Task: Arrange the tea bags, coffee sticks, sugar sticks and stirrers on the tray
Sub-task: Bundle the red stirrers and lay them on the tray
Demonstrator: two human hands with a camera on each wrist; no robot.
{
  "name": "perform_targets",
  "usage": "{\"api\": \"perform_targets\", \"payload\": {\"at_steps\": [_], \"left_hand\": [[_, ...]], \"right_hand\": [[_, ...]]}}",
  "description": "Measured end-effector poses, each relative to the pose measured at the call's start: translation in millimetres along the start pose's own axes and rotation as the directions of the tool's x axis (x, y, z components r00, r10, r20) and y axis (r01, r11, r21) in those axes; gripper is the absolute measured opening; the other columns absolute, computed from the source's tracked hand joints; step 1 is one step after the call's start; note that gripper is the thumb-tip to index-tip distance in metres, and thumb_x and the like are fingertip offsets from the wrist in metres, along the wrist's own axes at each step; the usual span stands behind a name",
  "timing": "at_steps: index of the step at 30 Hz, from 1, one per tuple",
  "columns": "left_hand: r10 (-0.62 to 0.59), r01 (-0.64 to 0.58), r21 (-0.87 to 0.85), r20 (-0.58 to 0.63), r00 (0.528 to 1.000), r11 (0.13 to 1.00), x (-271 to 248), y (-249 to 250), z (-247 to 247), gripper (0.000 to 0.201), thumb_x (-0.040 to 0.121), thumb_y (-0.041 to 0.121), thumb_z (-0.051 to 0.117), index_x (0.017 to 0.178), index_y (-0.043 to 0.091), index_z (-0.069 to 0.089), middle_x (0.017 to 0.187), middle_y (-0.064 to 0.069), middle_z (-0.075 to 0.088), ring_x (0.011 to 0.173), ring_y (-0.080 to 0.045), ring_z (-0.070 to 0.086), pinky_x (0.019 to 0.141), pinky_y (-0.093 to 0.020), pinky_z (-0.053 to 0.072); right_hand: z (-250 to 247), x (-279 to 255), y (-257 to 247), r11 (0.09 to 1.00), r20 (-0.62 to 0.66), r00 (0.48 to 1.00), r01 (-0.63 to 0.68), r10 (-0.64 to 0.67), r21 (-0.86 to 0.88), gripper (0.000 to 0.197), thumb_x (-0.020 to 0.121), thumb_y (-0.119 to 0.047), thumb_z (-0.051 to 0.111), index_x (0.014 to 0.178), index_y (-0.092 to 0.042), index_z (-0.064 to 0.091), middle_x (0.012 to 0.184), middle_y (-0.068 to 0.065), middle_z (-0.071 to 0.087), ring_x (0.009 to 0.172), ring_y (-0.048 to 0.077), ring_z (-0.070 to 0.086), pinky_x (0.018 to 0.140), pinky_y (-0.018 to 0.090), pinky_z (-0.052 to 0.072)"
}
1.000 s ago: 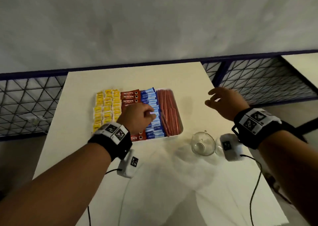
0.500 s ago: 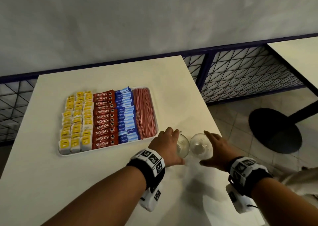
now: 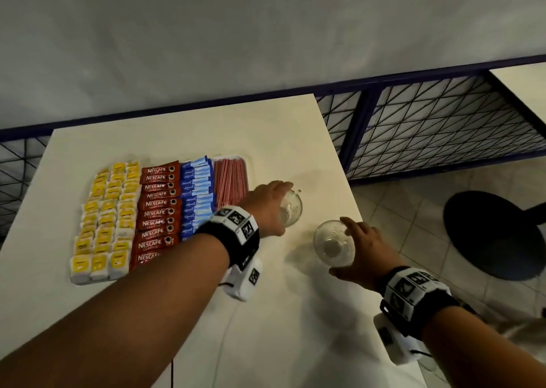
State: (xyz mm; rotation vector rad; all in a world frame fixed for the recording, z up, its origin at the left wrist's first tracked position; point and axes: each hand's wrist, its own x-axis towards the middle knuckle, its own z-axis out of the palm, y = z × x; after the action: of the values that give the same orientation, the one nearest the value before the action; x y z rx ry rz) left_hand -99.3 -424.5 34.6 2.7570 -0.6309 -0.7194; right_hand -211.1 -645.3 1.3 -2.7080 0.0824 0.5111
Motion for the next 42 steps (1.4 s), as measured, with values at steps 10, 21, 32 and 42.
{"api": "perform_targets", "payload": {"at_steps": [10, 21, 32, 42], "left_hand": [[-0.015, 0.012, 0.06, 0.049, 0.999, 0.998, 51.5, -54.1, -46.2, 0.094, 0.075, 0.009, 0.072, 0.151, 0.028, 0.02, 0.152, -0.004, 0.036, 0.136, -0.024, 0.039, 0.108, -0.031, 0.037], [0.025, -0.026, 0.017, 0.035, 0.999, 1.0, 57.6, -79.1, -56.4, 0.105, 0.073, 0.008, 0.077, 0.153, 0.029, 0.013, 0.16, 0.002, 0.019, 0.139, -0.017, 0.033, 0.095, -0.013, 0.027], [0.059, -0.061, 0.011, 0.083, 0.995, 0.998, 55.1, -78.4, -58.3, 0.101, 0.075, 0.001, 0.072, 0.153, 0.029, 0.015, 0.157, 0.003, 0.027, 0.136, -0.017, 0.038, 0.09, -0.011, 0.028], [0.109, -0.107, -0.03, 0.051, 0.993, 0.994, 49.3, -78.4, -59.0, 0.091, 0.08, 0.004, 0.07, 0.153, 0.022, 0.02, 0.157, 0.002, 0.026, 0.137, -0.016, 0.037, 0.085, -0.002, 0.018]], "right_hand": [[0.5, 61.9, -42.8, 0.988, 0.026, 0.988, 0.149, -0.15, 0.036, 0.111, 0.059, -0.057, 0.08, 0.147, -0.029, 0.018, 0.137, -0.002, 0.044, 0.123, 0.022, 0.039, 0.104, 0.035, 0.035], [18.7, 77.4, -79.6, 0.952, -0.14, 0.975, 0.201, -0.172, 0.232, 0.101, 0.054, -0.037, 0.09, 0.136, -0.009, 0.04, 0.132, 0.007, 0.046, 0.122, 0.024, 0.045, 0.102, 0.027, 0.034], [33.3, 80.6, -95.2, 0.931, -0.229, 0.958, 0.236, -0.175, 0.278, 0.092, 0.05, -0.031, 0.092, 0.127, -0.004, 0.05, 0.123, 0.011, 0.053, 0.111, 0.028, 0.052, 0.093, 0.027, 0.038], [33.7, 79.0, -101.5, 0.942, -0.214, 0.96, 0.233, -0.183, 0.243, 0.093, 0.051, -0.033, 0.091, 0.129, -0.005, 0.049, 0.126, 0.011, 0.052, 0.114, 0.027, 0.051, 0.097, 0.03, 0.039]]}}
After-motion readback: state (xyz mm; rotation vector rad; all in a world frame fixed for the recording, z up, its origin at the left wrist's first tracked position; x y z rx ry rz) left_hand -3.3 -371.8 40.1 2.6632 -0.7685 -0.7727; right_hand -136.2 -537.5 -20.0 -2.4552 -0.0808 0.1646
